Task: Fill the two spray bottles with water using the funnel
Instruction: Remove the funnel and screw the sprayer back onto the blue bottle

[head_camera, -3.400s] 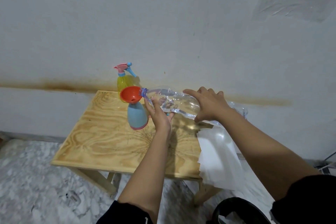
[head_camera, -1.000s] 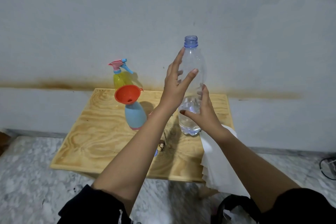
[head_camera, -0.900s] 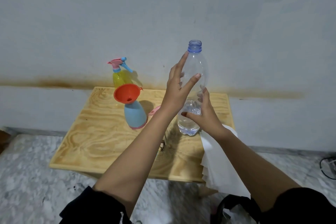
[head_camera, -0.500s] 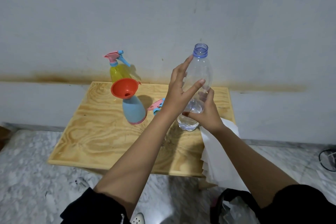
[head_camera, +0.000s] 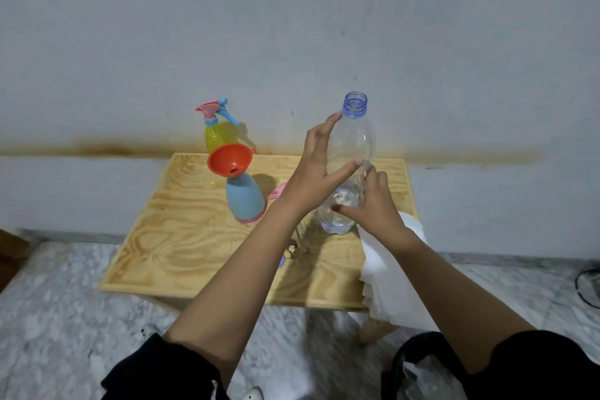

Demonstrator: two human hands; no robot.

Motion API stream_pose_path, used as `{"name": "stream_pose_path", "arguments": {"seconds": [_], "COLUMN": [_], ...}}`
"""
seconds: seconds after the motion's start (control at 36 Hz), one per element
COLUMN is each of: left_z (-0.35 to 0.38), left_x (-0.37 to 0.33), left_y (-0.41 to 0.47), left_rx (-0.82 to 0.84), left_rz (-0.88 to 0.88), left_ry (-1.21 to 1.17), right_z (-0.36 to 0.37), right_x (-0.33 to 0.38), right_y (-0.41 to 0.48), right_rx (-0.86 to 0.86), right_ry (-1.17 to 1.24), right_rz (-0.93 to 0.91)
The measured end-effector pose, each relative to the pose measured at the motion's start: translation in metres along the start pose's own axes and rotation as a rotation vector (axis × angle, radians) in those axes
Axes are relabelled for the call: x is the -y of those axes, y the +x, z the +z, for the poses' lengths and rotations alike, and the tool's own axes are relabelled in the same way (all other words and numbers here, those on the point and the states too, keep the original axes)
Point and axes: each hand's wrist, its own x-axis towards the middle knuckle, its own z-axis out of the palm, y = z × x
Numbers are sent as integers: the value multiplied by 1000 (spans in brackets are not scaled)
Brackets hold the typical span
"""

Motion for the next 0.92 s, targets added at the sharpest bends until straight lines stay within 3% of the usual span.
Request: {"name": "stream_pose_path", "arguments": {"seconds": [0.25, 0.42, 0.58, 0.78, 0.92], "left_z": [-13, -25, -49, -98, -130], "left_x": [-8, 4, 44, 95, 122], "left_y": [-9, -29, -74, -111, -101], "left_rx": [1, 51, 25, -13, -20], "left_rz": [-13, -109, -269, -504, -501], "left_ry": [217, 345, 484, 658, 685], "right_z": [-12, 1, 42, 93, 122], "right_x": [11, 12, 20, 77, 126], "right_y": [-14, -36, -61, -52, -24], "right_rx": [-10, -108, -51, 16, -69], "right_ry": [-51, -87, -65, 6, 88], "right_rz": [18, 53, 41, 33, -4]}}
